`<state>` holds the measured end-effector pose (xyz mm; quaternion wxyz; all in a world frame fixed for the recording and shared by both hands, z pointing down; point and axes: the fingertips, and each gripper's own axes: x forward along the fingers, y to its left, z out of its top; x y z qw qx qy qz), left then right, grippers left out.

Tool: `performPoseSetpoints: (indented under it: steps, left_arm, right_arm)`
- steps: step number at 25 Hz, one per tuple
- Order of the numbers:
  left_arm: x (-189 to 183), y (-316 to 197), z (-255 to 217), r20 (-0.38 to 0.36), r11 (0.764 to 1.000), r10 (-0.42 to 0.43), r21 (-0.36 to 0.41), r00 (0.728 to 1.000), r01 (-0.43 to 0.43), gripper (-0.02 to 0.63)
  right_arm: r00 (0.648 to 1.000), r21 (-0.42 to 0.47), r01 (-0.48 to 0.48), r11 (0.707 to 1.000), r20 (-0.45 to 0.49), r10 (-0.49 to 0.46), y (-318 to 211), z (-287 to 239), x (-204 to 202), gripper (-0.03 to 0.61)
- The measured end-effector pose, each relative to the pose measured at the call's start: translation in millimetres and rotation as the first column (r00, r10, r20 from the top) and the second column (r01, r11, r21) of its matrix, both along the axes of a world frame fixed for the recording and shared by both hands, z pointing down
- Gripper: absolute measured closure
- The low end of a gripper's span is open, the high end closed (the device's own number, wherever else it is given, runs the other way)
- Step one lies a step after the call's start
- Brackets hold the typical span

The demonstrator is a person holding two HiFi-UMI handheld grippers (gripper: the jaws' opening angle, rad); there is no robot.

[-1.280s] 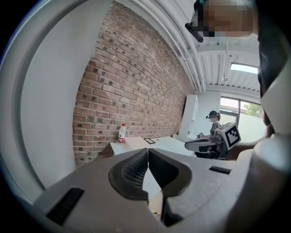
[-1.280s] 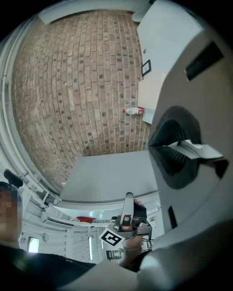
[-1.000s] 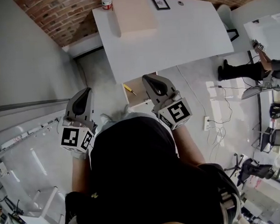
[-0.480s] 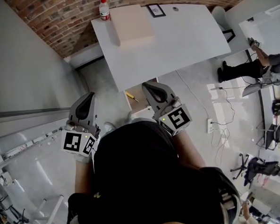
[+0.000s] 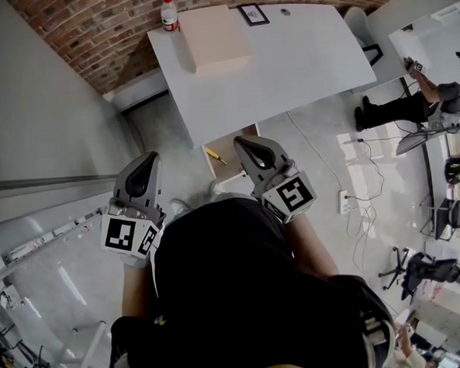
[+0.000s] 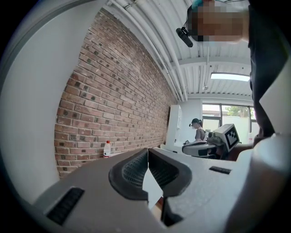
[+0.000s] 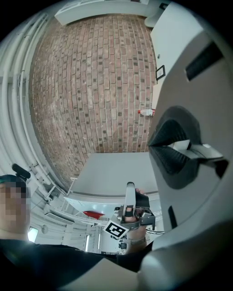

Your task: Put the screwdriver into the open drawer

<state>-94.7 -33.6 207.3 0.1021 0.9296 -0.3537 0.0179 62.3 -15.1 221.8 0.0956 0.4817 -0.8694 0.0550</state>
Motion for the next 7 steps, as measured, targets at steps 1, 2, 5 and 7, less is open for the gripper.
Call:
performPoseSetpoints:
  steps: [1,2,5,7]
  left_arm:
    - [-0.8,0.4,0.4,-0.003,1.000,0.002,-0.001,1.000,-0.002,0.607]
    - [-1.5,1.0,1.1,-0.005,1.000,0.003,-0.002,1.000,-0.003,0.607]
    - [-2.3,4.5,3.7,-0.002,1.000,0.010,-0.006,1.000,-0.010,0.607]
    - [-2.3,7.3,5.3,0.001,1.000,0.014,-0.008,1.000,-0.014,0.607]
  right_arm:
    - [1.000,-0.001,0.000,1.000,-0.004,0.000,0.6,0.2,-0.8,0.568]
    - [1.000,-0.001,-0.001,1.000,-0.010,0.001,1.1,0.9,-1.3,0.568]
    - [1.000,-0.008,-0.007,1.000,-0.019,0.007,4.2,4.6,-1.5,0.568]
    - [1.000,-0.018,-0.011,1.000,-0.019,0.011,7.3,6.7,-1.7,0.568]
